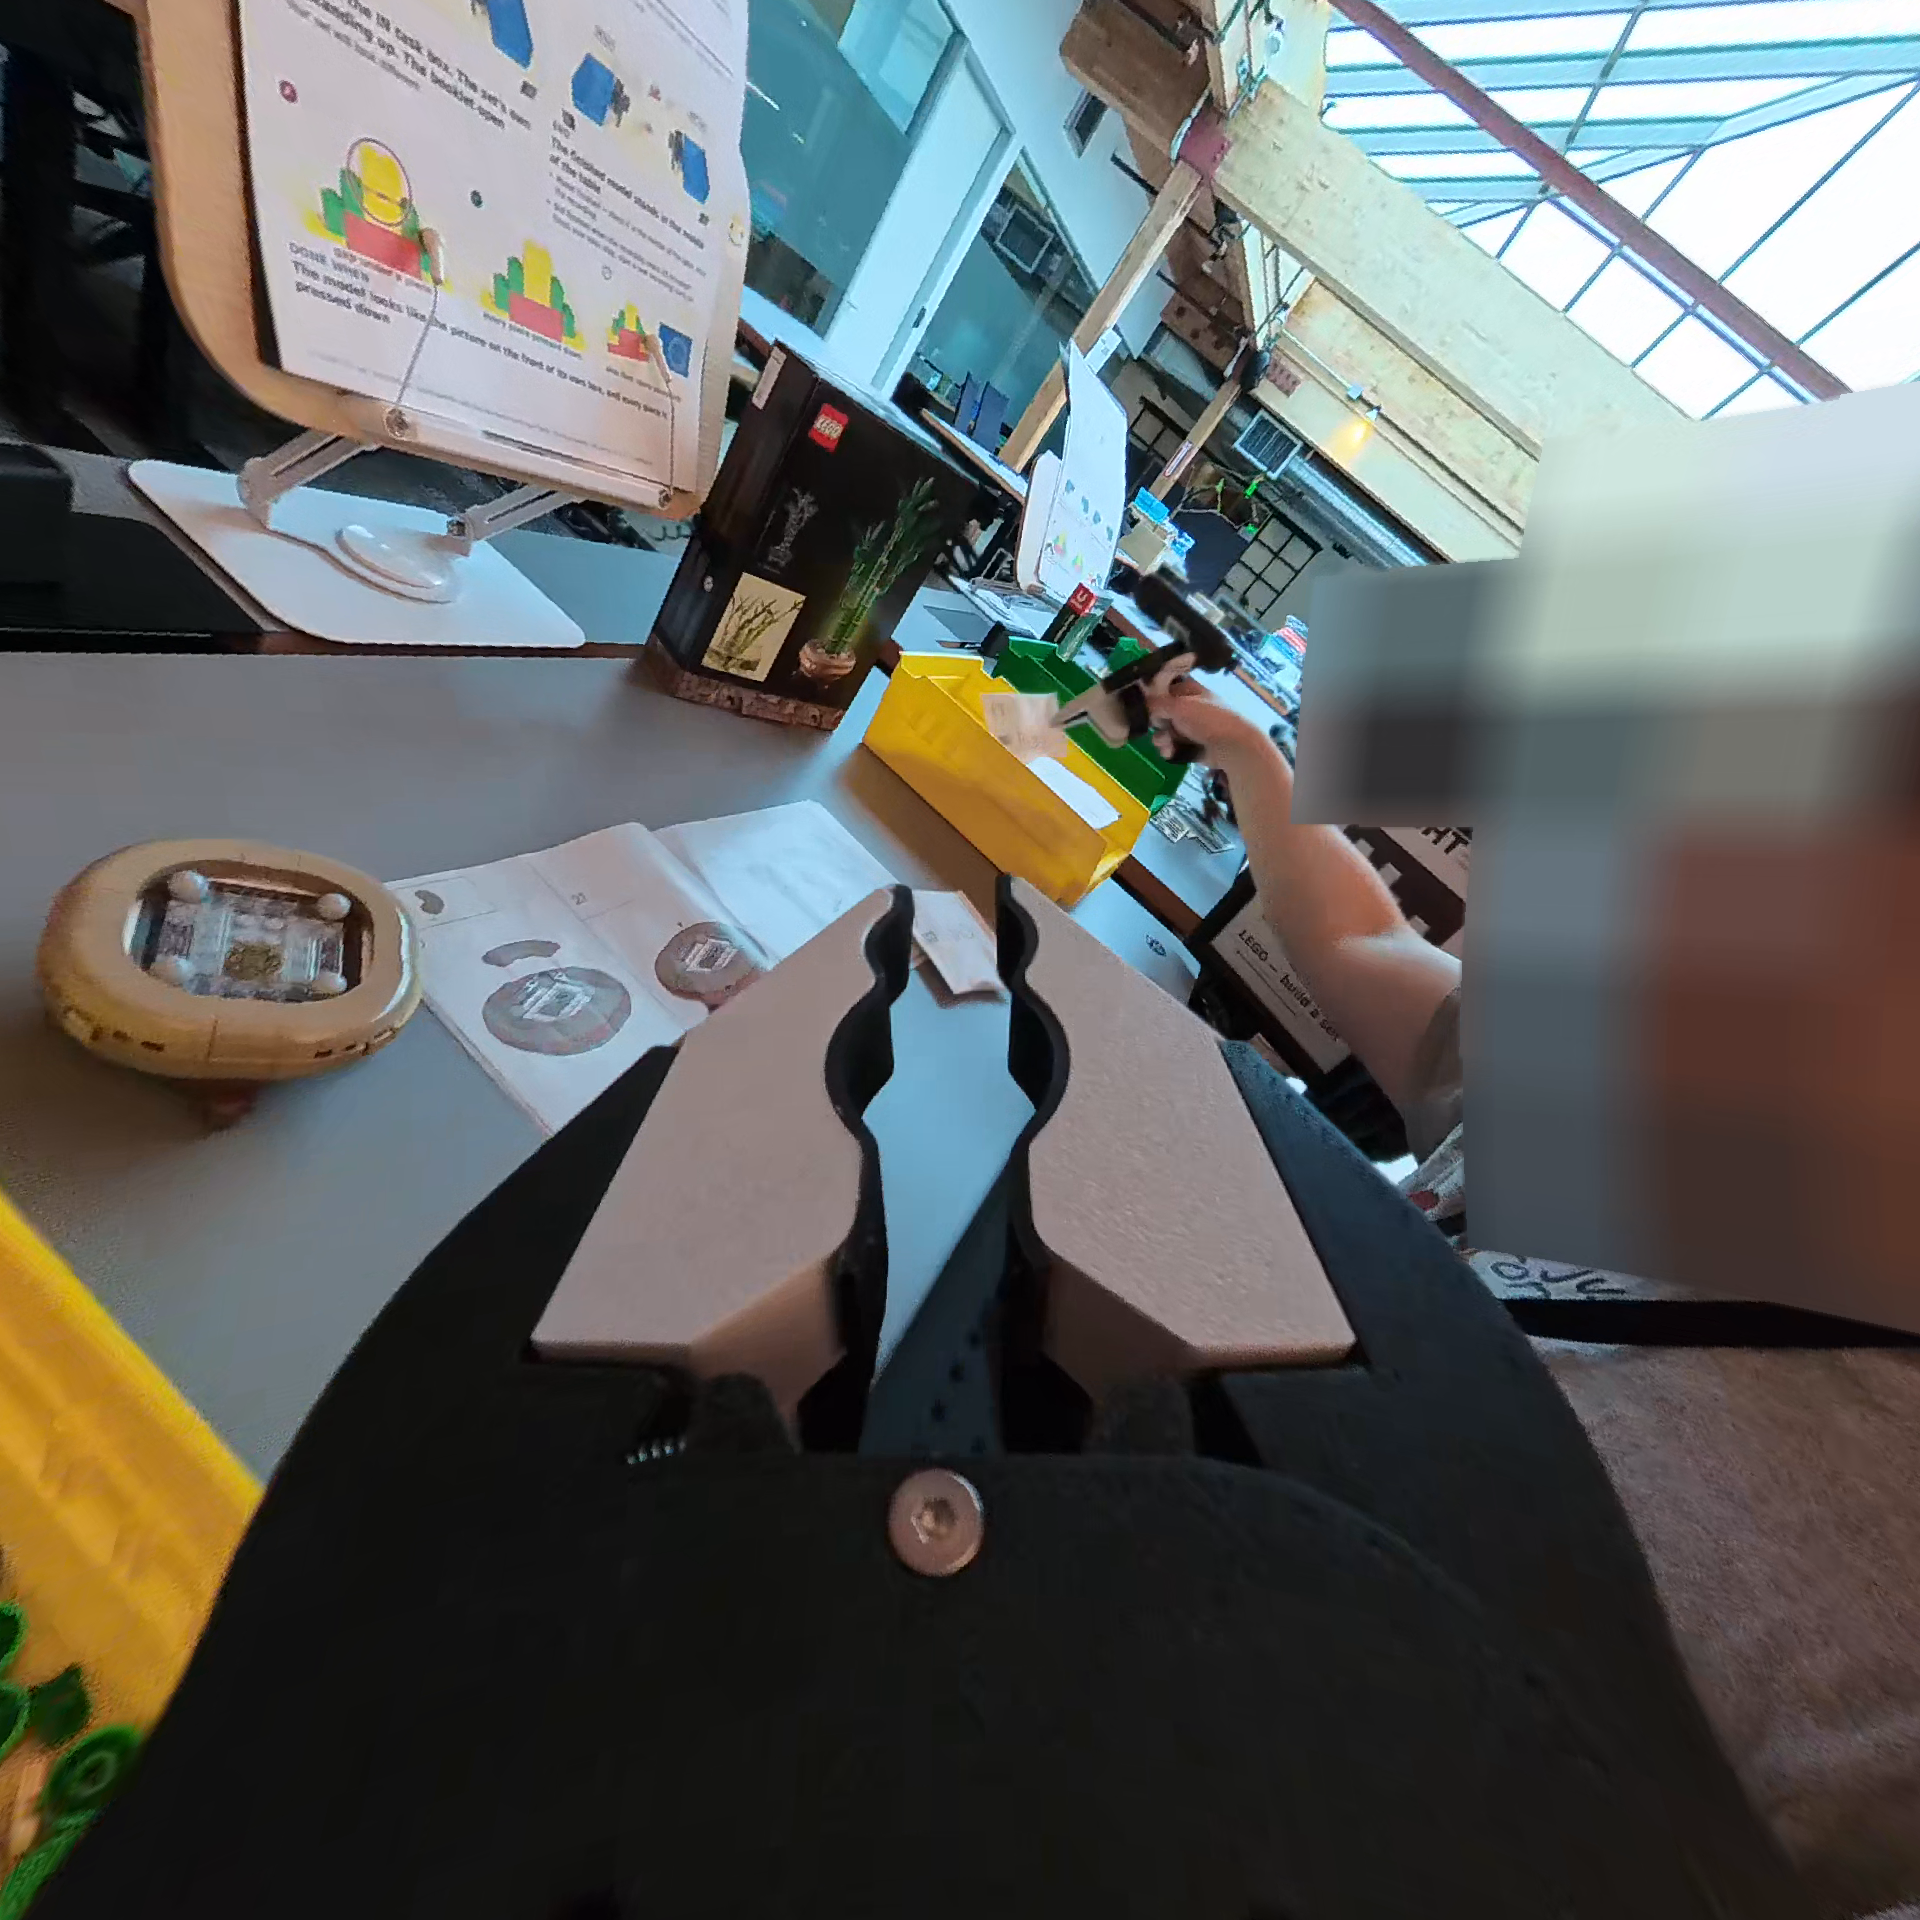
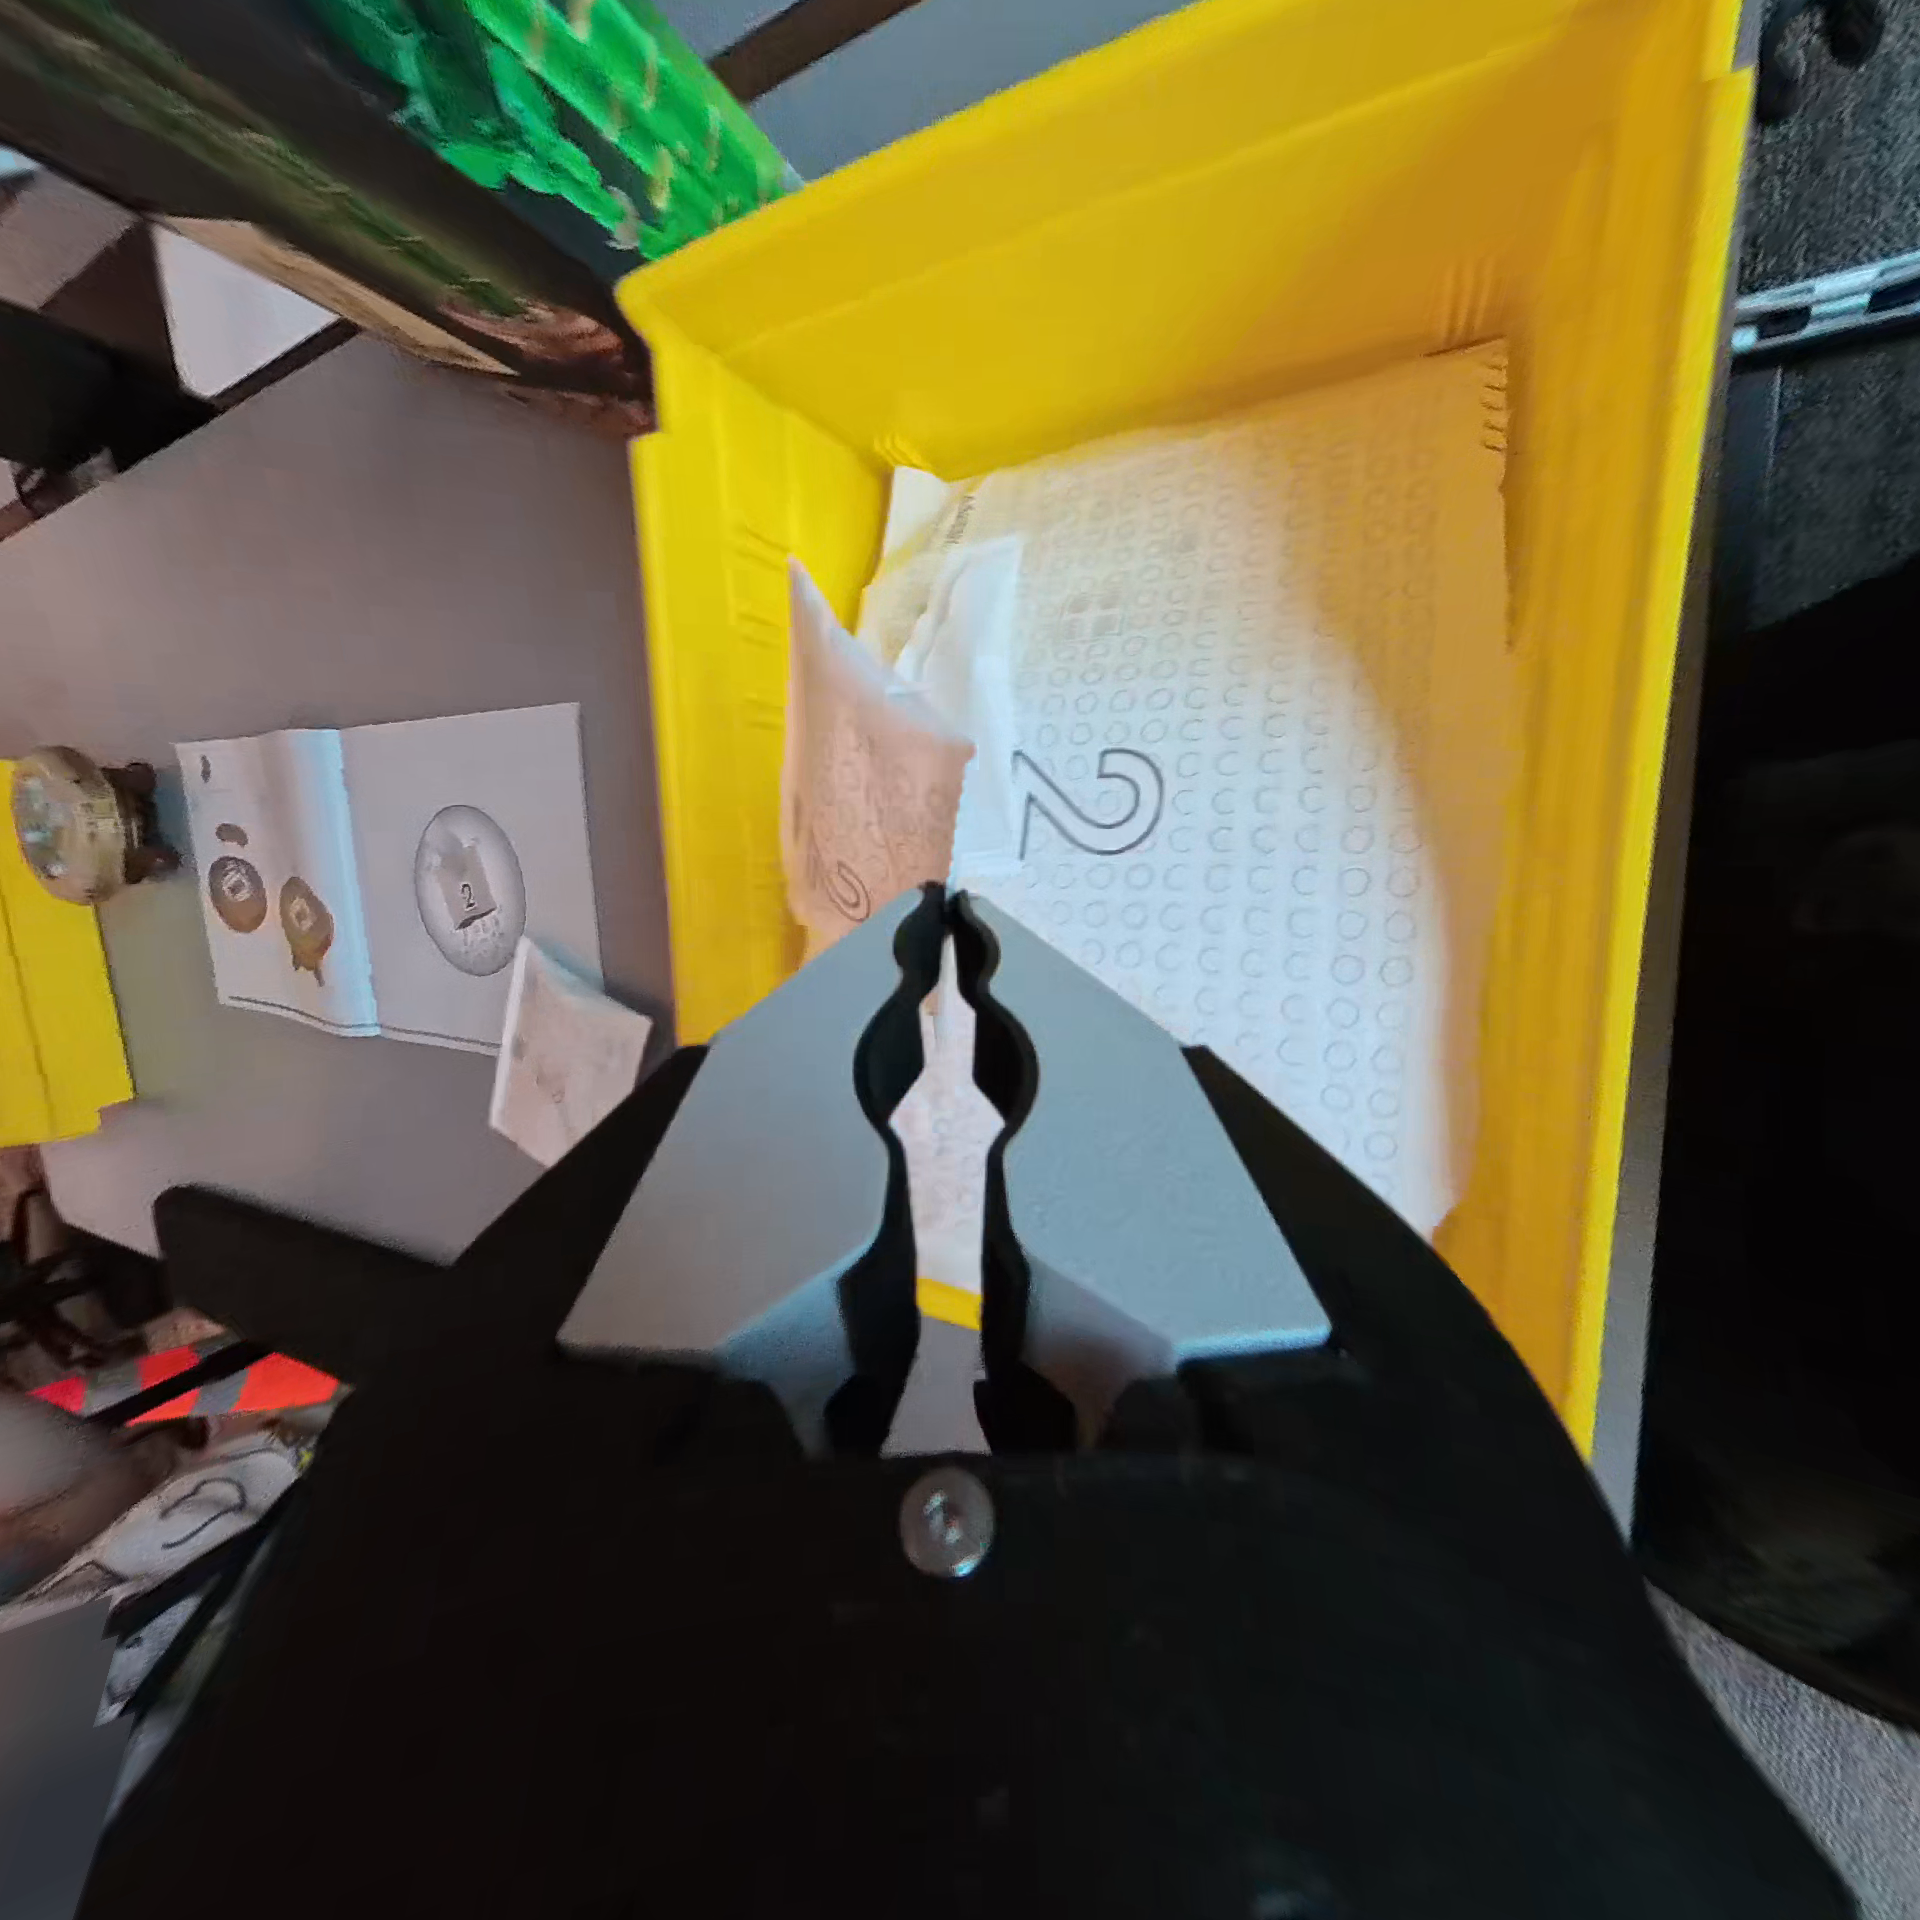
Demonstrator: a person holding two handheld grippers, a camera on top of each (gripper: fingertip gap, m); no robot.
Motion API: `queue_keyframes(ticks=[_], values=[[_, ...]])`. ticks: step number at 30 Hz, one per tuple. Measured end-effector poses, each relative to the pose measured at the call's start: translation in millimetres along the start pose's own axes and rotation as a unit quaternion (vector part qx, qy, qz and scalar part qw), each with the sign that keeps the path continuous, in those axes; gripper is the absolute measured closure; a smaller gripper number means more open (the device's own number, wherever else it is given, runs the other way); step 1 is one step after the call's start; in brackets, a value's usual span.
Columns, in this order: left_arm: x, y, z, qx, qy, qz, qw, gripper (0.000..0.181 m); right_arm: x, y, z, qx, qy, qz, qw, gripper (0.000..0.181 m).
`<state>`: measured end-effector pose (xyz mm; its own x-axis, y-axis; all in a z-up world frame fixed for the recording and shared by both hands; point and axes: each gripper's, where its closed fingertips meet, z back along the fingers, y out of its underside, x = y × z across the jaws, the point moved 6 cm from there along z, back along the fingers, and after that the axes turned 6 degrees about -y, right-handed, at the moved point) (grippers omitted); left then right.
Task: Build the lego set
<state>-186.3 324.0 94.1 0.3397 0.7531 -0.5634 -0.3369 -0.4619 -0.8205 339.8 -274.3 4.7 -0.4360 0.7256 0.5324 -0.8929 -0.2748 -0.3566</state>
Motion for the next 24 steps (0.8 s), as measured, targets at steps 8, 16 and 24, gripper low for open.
queue_keyframes(ticks=[8,16,24], values=[[-19.5,10.4,-24.5,0.033,-0.061,-0.041,0.997,0.167,-27.6,-19.1,-15.6,-0.020,0.042,-0.003,0.999,0.143],[-21.1,52.5,-66.0,0.056,-0.067,-0.072,0.994,0.167,138.2,57.0,42.1,-0.370,0.030,0.334,0.866,0.126],[-29.1,101.3,-145.6,0.077,0.031,-0.064,0.995,0.169,141.3,182.0,-134.8,-0.057,-0.082,0.207,0.973,0.142]])
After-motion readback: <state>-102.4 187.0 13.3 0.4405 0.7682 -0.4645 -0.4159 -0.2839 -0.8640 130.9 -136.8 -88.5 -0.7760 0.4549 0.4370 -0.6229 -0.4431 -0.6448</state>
